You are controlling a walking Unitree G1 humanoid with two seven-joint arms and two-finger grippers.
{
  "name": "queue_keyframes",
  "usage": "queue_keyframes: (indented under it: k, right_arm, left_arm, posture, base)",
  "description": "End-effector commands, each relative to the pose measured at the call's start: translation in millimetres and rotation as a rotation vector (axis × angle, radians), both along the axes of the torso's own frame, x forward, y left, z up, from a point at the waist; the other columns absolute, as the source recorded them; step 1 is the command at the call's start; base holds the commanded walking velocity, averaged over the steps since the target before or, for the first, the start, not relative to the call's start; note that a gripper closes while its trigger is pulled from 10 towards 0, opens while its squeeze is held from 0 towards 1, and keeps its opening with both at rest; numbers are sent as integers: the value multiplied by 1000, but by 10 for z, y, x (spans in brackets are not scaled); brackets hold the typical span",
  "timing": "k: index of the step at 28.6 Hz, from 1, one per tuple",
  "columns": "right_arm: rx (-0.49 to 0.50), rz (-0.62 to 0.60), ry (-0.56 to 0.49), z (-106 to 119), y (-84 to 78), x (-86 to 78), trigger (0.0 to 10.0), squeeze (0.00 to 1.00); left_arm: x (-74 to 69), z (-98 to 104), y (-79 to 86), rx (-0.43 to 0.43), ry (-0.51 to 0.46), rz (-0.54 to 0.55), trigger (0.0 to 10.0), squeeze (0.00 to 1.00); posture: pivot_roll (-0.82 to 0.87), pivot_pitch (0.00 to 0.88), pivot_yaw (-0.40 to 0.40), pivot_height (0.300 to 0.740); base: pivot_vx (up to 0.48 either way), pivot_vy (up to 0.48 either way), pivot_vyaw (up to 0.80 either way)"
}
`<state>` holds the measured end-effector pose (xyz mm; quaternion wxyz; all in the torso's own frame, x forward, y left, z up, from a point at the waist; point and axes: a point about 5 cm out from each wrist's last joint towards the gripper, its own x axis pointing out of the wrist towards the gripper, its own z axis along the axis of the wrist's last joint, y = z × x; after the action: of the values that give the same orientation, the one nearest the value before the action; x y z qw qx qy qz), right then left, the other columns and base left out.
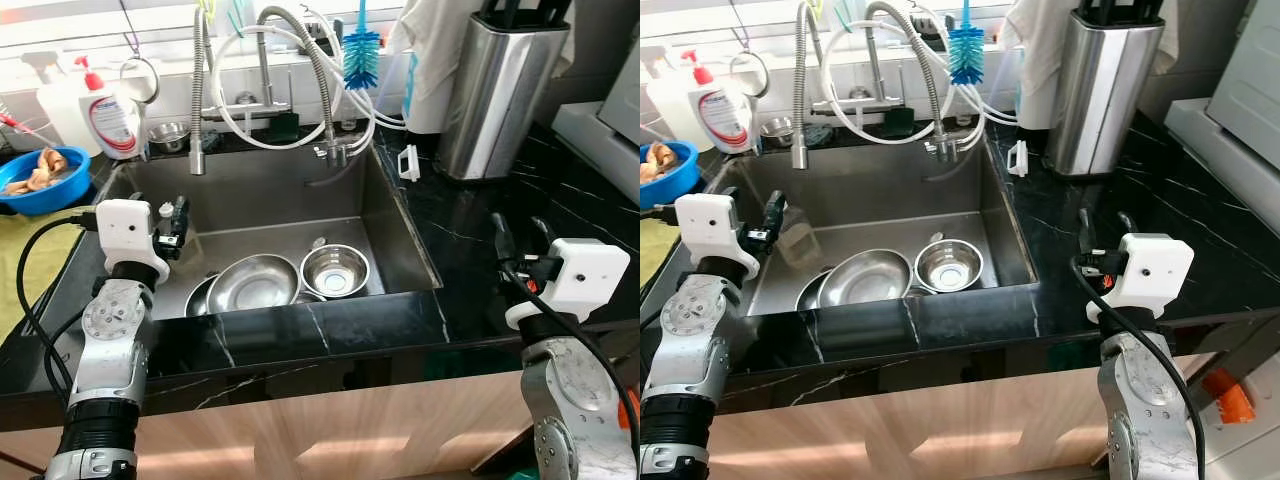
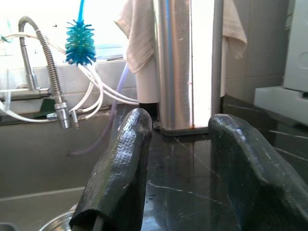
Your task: Kitchen organization
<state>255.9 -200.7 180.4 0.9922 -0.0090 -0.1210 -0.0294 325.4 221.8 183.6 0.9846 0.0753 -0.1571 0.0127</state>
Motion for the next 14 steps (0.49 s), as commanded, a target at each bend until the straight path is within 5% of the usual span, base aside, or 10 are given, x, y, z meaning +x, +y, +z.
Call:
queue_keyframes:
  k: [1,9,14]
  right_arm:
    - [-4,-2,-20,28,3,-9,10000,0]
    - [-23,3,-12,5,32,3,10000,0]
    - [-28,4,-24,36,33,27,10000,0]
  left_arm:
    - [-5,77,-9,20,-33,8,10000,0]
    - [-15,91,-64,35,-47,5,10000,0]
    - [-34,96,-102,56,-65,12,10000,0]
  posture:
    - [-69,0,47,740]
    - [-66,0,47,740]
    - [-67,0,45,740]
  base:
    - [0,0,587]
    - [0,0,77]
    - [0,0,800]
